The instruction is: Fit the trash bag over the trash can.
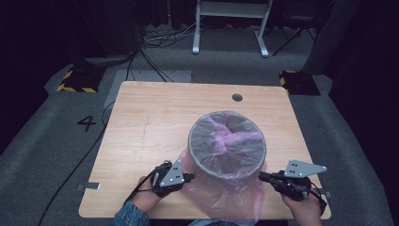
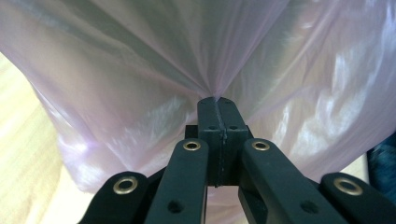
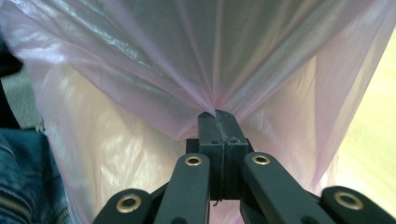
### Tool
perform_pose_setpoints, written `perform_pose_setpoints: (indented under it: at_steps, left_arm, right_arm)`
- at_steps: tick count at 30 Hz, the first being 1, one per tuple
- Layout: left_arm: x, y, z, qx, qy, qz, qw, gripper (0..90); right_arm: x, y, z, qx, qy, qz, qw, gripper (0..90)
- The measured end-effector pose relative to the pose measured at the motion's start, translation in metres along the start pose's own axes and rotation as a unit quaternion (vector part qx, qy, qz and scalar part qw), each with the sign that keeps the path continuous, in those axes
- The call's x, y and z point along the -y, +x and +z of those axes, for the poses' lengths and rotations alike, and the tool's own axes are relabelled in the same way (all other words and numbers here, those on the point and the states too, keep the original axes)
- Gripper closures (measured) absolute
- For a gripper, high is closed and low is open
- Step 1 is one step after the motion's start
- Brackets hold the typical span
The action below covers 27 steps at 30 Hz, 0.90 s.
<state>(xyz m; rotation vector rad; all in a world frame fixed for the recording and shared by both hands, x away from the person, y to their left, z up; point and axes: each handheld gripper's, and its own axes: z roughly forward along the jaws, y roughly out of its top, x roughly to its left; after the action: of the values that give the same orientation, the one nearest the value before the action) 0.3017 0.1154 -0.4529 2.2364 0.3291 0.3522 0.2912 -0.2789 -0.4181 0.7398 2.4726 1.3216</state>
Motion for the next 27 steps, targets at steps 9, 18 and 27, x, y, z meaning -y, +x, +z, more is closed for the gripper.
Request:
perform_pose_setpoints:
  at_steps: [9, 18, 27]
  left_arm:
    - [0.016, 0.014, 0.003, -0.014, 0.046, -0.048, 0.9977, 89.9]
    - [0.037, 0.025, -0.041, -0.047, -0.059, -0.105, 0.9917, 42.9]
    - [0.058, 0.039, -0.054, -0.14, -0.021, -0.171, 0.9751, 41.9]
  right_arm:
    - [0.022, -0.022, 0.01, -0.007, 0.037, 0.037, 0.9986, 90.0]
    - [0.017, -0.023, -0.024, -0.008, -0.047, 0.013, 0.9988, 31.7]
    - [-0.012, -0.04, -0.049, 0.03, -0.08, 0.049, 0.9951, 23.9]
